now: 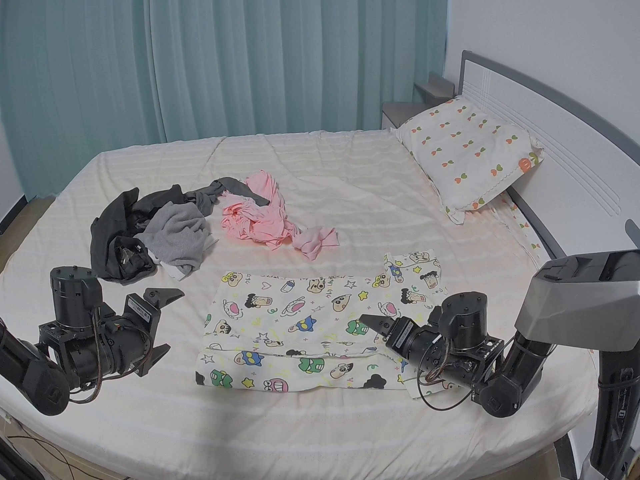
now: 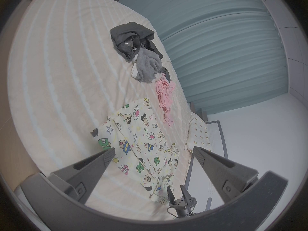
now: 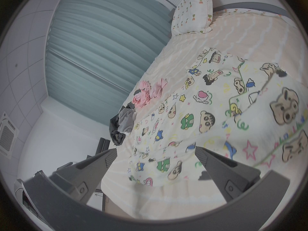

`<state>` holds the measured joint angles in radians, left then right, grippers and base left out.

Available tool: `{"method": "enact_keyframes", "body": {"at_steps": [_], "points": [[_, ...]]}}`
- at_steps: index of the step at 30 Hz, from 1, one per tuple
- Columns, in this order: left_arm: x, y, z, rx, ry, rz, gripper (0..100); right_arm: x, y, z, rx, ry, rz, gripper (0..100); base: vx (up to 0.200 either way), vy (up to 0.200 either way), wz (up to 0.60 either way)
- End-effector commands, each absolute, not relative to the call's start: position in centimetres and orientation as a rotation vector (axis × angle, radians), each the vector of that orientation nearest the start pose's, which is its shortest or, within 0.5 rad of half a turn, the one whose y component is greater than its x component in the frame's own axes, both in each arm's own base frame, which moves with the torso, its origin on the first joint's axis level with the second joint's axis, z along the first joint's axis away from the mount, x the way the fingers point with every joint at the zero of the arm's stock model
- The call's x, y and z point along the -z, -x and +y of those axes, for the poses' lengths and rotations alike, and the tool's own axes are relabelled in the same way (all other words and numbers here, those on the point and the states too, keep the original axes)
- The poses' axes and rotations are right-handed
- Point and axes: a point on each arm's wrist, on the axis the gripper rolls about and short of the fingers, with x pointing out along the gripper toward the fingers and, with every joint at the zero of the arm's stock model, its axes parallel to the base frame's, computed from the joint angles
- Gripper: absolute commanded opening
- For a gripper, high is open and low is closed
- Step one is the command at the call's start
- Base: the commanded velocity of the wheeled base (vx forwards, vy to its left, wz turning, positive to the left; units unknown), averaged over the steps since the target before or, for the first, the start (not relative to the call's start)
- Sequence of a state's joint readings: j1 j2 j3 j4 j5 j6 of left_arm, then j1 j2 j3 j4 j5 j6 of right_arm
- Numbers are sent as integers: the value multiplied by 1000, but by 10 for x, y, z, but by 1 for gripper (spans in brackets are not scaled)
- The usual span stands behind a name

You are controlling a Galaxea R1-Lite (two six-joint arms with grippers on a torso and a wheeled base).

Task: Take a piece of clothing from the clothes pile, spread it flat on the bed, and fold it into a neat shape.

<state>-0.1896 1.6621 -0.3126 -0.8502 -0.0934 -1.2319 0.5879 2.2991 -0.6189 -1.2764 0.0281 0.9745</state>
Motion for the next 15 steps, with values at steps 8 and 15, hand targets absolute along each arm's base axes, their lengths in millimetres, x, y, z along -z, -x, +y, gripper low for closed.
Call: {"method": "enact_keyframes", "body": {"at_steps": [8, 15], "points": [[-81, -226, -48, -71, 1160, 628, 100, 18, -270, 200, -358, -767, 748, 100, 0, 0, 0], [-79, -228, -48, -75, 1156, 632, 100, 20, -270, 209, -380, -757, 751, 100, 0, 0, 0]]}}
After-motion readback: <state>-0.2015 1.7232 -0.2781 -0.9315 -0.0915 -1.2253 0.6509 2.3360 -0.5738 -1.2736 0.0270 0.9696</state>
